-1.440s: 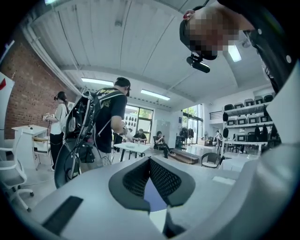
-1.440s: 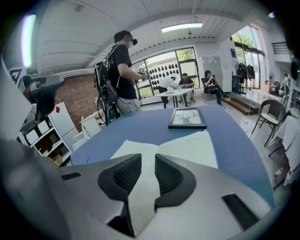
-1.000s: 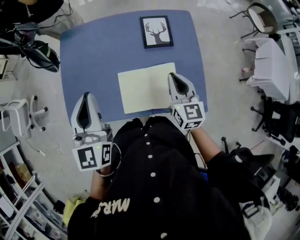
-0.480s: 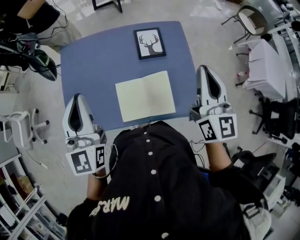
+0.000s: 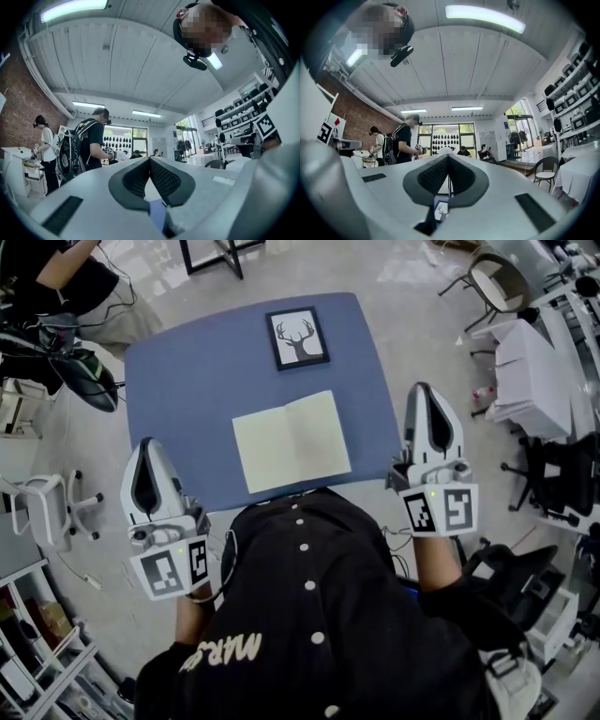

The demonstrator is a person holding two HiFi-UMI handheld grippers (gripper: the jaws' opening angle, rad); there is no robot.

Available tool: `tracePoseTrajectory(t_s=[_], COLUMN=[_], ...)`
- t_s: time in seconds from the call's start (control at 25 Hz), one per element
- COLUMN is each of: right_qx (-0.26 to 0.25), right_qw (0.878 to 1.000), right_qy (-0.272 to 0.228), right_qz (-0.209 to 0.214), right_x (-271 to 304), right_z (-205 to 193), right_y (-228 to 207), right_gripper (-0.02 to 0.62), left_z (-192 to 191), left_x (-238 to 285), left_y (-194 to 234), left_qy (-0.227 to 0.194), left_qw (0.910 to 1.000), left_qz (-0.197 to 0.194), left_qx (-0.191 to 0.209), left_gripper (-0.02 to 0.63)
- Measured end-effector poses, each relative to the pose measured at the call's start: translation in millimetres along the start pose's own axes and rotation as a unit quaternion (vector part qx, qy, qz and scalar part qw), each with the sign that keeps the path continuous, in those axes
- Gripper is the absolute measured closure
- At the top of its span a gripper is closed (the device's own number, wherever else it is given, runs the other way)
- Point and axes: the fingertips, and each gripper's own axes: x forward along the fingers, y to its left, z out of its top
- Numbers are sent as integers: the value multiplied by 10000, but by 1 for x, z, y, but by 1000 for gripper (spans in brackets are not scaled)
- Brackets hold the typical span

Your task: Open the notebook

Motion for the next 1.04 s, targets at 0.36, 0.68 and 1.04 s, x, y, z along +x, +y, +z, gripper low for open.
tracePoseTrajectory(t_s=[0.36,0.68,1.04], right_qx=[-58,-96,-105], right_qw=[9999,9999,9998], right_qy=[14,11,46], right_qz=[89,135,178], right_x=[4,8,15], right_z=[-4,-5,-8], right_y=[6,11,13], right_gripper=[592,592,592], left_z=[-2,-3,-4], left_x=[1,-1,3], left_y=[-3,0,1], left_qy=[7,14,42], left_qw=[10000,10000,10000], left_qz=[-29,1,3], left_qx=[22,41,41], left_gripper=[603,603,603])
